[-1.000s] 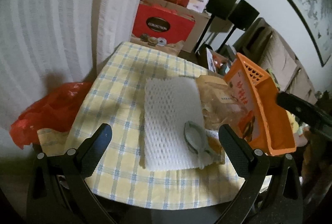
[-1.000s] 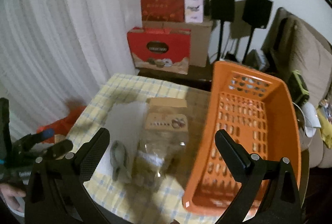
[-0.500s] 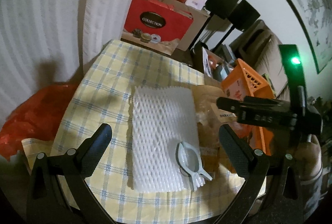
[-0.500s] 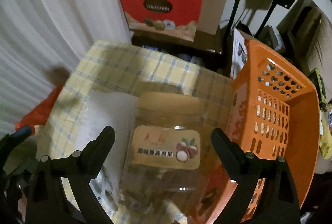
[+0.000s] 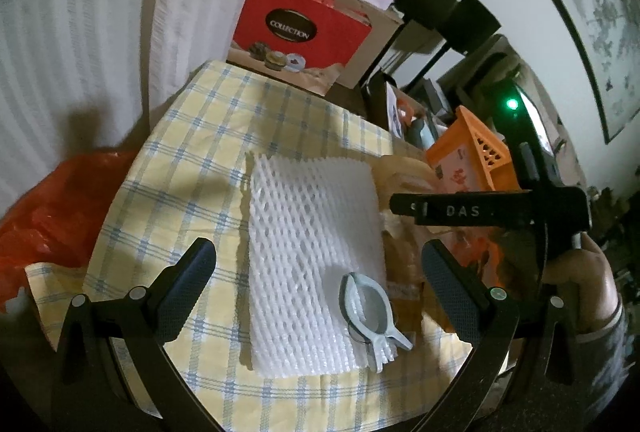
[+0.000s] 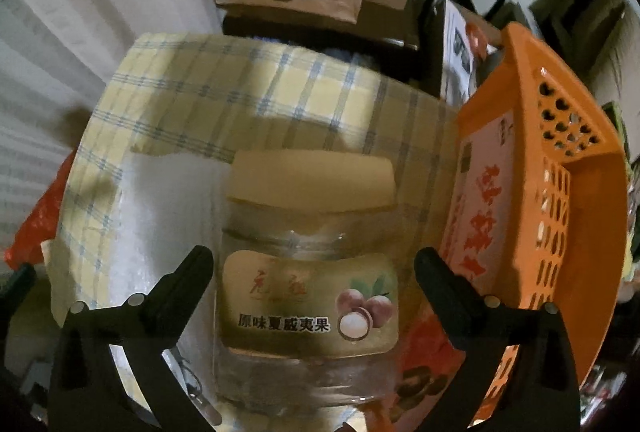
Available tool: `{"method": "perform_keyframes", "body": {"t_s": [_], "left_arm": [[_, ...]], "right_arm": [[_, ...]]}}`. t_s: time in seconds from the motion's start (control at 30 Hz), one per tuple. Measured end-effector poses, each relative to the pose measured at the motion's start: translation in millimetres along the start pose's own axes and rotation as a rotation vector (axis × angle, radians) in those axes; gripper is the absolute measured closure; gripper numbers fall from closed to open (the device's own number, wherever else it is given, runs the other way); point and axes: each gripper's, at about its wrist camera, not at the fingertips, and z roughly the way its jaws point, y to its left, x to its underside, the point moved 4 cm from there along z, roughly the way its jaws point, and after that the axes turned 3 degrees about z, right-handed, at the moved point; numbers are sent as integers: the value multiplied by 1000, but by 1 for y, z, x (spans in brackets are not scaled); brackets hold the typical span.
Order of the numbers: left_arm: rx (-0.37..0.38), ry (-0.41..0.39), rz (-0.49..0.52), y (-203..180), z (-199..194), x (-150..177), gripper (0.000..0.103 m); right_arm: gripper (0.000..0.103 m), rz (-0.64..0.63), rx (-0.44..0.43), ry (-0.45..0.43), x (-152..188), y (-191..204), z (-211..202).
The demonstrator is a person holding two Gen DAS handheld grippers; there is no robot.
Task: Organize objects
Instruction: 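Grasp the clear jar with the right gripper and lift it, then carry the jar over the orange basket with the right gripper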
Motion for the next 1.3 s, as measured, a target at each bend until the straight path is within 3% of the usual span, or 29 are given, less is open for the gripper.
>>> {"method": "perform_keyframes", "body": {"t_s": [0.17, 0.23, 0.4, 0.67, 0.77, 1.0, 1.2, 1.3], "left_arm": [[21, 13, 1, -3, 5, 1, 0], [36, 21, 0, -4, 7, 2, 0], [80, 53, 15, -14, 15, 7, 1], [218, 89, 14, -37, 27, 15, 1], [250, 71, 30, -53, 26, 16, 1], [260, -12, 2, -78, 17, 9, 0], [308, -83, -39, -93, 9, -3, 2], [323, -105, -44, -99, 4, -5, 18]], "right_arm": [[2, -42, 8, 10, 2, 9, 5], [12, -49, 34, -9, 2, 8, 4], [12, -57, 18, -33, 4, 7, 1], [12, 47, -112, -106, 2, -8, -29], [12, 95, -182, -137, 5, -12, -46], [12, 165, -248, -202, 16, -17, -80], [12, 150, -247, -215, 26, -16, -97], [12, 136, -238, -227, 32, -16, -105]]}}
